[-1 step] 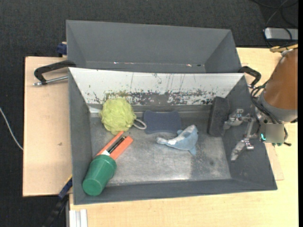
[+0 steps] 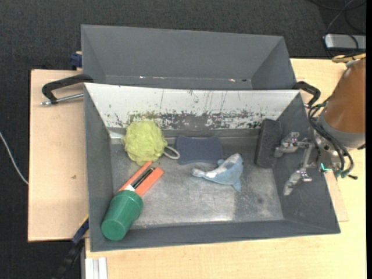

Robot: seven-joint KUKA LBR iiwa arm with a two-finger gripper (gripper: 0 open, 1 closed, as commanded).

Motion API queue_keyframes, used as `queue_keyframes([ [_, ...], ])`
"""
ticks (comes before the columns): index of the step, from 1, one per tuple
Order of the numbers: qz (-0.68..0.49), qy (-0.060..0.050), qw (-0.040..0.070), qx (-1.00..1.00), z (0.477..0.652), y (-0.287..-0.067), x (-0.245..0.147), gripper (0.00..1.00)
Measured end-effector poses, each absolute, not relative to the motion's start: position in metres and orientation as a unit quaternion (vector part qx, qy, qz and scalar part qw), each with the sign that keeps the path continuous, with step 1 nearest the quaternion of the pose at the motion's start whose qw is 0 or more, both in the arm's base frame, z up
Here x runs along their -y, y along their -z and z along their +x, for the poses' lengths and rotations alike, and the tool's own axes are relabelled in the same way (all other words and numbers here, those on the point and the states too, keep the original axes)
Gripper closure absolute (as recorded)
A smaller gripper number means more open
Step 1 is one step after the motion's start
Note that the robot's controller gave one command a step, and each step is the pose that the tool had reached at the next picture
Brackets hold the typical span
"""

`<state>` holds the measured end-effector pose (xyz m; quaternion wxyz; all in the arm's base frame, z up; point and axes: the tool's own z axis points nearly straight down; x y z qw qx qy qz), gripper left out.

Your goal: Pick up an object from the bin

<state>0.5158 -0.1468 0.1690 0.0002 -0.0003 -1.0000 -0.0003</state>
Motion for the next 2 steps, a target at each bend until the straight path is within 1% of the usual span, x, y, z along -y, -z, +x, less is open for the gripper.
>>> queue_keyframes([
  [1,0.036,-0.001,-0.003,0.999,0.536,-0.139,0.137,0.0],
  [2,0.057,0.0,-0.002,0.998,0.527,-0.084,0.101,0.0],
])
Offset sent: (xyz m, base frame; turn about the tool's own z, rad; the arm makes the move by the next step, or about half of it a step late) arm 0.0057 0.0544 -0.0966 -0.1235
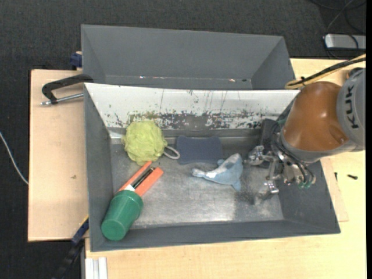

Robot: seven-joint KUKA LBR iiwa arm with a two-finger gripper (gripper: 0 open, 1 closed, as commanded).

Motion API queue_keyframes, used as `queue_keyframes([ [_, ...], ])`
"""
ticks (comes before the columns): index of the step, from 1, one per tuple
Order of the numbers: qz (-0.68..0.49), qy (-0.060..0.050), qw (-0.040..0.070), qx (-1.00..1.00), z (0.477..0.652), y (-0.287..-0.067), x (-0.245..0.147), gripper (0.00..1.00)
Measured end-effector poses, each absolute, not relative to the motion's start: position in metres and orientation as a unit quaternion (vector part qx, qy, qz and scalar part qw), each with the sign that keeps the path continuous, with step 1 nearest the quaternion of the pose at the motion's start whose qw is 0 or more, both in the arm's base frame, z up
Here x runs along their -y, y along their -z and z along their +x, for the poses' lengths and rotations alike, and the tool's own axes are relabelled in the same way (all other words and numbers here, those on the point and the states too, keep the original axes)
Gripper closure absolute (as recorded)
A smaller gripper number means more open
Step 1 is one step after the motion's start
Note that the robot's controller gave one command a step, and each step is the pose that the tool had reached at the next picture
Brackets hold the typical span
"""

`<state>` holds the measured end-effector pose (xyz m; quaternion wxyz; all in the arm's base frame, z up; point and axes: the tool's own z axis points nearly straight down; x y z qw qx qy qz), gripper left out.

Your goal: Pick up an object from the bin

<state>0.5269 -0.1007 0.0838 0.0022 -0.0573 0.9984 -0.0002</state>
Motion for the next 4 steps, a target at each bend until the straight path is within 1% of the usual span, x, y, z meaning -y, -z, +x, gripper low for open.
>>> queue_keyframes([
  [1,-0.095,0.002,0.002,-0.996,0.533,-0.07,0.072,0.0],
  [2,-0.089,-0.001,0.003,-0.996,0.528,-0.074,0.052,0.0],
  [3,-0.205,0.0,0.002,-0.979,0.495,-0.073,0.006,1.0],
  [4,-0.205,0.0,0.002,-0.979,0.495,-0.073,0.006,1.0],
])
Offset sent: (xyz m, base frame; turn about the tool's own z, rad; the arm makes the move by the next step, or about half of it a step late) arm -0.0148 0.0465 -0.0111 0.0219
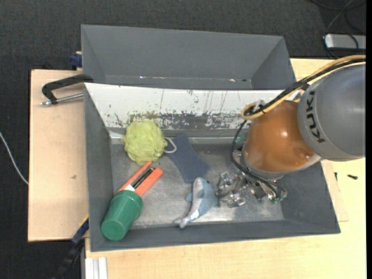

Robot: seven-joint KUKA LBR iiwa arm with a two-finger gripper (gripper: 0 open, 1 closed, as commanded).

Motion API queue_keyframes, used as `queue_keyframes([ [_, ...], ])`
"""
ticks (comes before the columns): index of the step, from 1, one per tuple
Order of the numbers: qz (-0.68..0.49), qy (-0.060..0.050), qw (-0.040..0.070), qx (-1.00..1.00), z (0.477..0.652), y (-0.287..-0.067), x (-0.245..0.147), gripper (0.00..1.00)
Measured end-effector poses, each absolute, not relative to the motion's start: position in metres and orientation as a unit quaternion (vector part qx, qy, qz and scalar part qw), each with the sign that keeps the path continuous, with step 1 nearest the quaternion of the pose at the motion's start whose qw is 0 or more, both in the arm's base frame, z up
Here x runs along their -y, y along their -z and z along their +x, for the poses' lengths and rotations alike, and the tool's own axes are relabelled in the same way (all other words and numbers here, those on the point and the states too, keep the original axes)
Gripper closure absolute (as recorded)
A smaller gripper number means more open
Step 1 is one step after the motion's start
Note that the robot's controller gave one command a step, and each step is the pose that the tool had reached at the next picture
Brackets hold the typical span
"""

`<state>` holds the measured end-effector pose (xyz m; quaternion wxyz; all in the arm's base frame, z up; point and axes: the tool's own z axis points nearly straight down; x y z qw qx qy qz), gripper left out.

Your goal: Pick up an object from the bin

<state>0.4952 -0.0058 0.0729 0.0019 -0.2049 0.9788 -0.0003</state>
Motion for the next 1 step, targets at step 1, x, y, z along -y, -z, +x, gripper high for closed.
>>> queue_keyframes([
  [1,-0.212,0.001,0.005,-0.977,0.5091,-0.2348,0.0295,1.0],
])
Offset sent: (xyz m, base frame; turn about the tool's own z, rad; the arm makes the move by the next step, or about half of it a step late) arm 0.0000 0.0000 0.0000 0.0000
